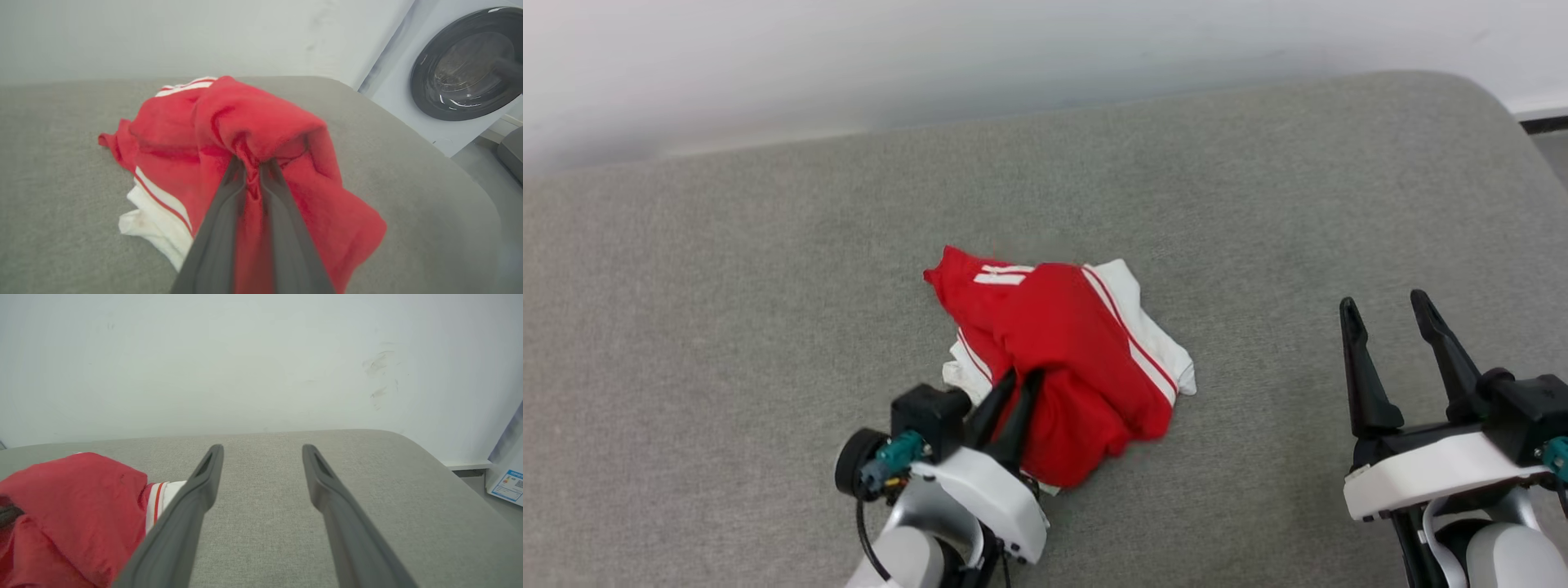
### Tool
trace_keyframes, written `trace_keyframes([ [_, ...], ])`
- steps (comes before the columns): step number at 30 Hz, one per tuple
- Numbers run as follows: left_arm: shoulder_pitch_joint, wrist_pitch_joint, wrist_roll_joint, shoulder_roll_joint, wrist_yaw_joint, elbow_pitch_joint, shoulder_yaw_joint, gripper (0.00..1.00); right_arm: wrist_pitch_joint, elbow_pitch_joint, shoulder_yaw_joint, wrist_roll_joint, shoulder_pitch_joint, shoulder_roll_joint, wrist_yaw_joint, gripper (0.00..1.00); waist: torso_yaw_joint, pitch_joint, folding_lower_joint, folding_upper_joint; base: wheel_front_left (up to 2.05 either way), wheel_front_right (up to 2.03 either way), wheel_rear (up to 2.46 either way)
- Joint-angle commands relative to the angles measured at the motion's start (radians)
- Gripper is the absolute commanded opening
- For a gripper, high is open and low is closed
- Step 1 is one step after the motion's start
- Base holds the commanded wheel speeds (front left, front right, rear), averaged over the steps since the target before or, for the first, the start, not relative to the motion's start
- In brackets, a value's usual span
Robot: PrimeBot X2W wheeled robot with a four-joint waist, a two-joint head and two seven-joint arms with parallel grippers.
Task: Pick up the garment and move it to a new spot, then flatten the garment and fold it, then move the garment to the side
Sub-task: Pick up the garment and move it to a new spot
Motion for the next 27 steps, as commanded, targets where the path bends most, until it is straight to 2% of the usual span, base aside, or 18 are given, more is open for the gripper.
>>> trace_keyframes([
  [1, 0.018, -0.002, 0.009, 0.002, 0.003, 0.007, -0.006, 0.0, -0.004, -0.004, 0.003, 0.003, -0.016, 0.002, 0.0, 1.0, 0.014, 0.031, 0.0001, 0.0, 0.0, 0.0, 0.0],
  [10, 0.067, -0.008, 0.013, -0.003, 0.015, 0.062, -0.072, 0.02, -0.004, 0.01, 0.006, -0.017, -0.045, 0.002, 0.0, 1.0, 0.063, 0.051, 0.0001, 0.0, 0.0, 0.0, 0.0],
  [11, 0.07, -0.007, 0.015, -0.002, 0.016, 0.068, -0.076, 0.27, -0.003, 0.013, 0.005, -0.019, -0.044, 0.002, 0.0, 1.0, 0.067, 0.045, 0.0001, 0.0, 0.0, 0.0, 0.0],
  [12, 0.07, -0.008, 0.019, 0.001, 0.018, 0.073, -0.082, 0.7, -0.002, 0.016, 0.004, -0.02, -0.041, 0.002, 0.0, 1.0, 0.072, 0.036, 0.0001, 0.0, 0.0, 0.0, 0.0],
  [13, 0.071, -0.009, 0.022, 0.004, 0.02, 0.076, -0.085, 1.0, -0.001, 0.019, 0.003, -0.022, -0.037, 0.002, 0.0, 1.0, 0.077, 0.025, 0.0001, 0.0, 0.0, 0.0, 0.0],
  [21, 0.084, -0.095, 0.033, 0.013, 0.033, 0.035, -0.077, 1.0, 0.02, 0.023, -0.007, -0.031, 0.025, 0.002, 0.0, 1.0, 0.099, -0.089, 0.0001, 0.0, 0.0, 0.0, 0.0],
  [27, 0.086, -0.137, 0.049, 0.037, 0.064, -0.017, -0.048, 1.0, 0.038, 0.01, -0.008, -0.026, 0.076, 0.002, 0.0, 1.0, 0.109, -0.15, 0.0001, 0.0, 0.0, 0.0, 0.0],
])
